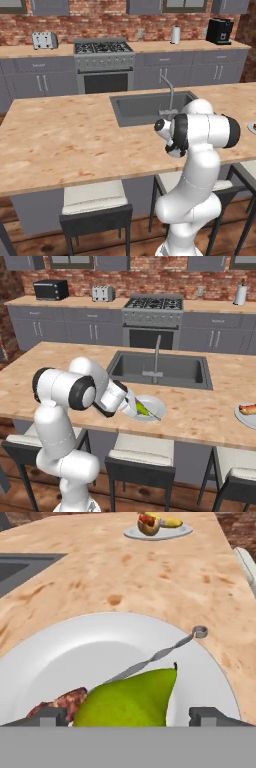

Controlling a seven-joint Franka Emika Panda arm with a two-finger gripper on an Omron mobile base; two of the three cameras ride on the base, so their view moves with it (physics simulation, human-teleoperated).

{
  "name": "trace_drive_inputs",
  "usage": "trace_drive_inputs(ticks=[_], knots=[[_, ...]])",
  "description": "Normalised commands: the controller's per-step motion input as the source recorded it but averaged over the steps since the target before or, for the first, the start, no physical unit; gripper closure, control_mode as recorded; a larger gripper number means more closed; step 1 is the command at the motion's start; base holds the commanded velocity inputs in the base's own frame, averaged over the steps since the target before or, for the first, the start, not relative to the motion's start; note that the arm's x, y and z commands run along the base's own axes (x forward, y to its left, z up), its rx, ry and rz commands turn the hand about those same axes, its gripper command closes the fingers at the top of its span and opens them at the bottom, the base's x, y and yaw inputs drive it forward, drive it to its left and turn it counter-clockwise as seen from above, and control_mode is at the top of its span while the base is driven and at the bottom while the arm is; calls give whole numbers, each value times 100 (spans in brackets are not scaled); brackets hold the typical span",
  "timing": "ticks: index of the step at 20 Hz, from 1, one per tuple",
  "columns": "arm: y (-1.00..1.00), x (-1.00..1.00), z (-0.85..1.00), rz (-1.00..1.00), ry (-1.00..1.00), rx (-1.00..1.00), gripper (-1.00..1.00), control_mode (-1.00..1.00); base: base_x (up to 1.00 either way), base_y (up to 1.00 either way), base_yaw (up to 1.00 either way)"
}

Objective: Pick up the banana and pear from the fridge and place one fruit on each plate on the dining counter.

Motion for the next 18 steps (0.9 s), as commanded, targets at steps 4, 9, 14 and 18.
trace_drive_inputs(ticks=[4,9,14,18], knots=[[3,-27,43,12,-6,0,-100,-100,0,0,0],[6,-15,48,16,-1,0,-100,-100,0,0,0],[0,-85,94,26,-7,0,-100,-100,0,0,0],[4,-100,100,23,0,0,-100,-100,0,0,0]])
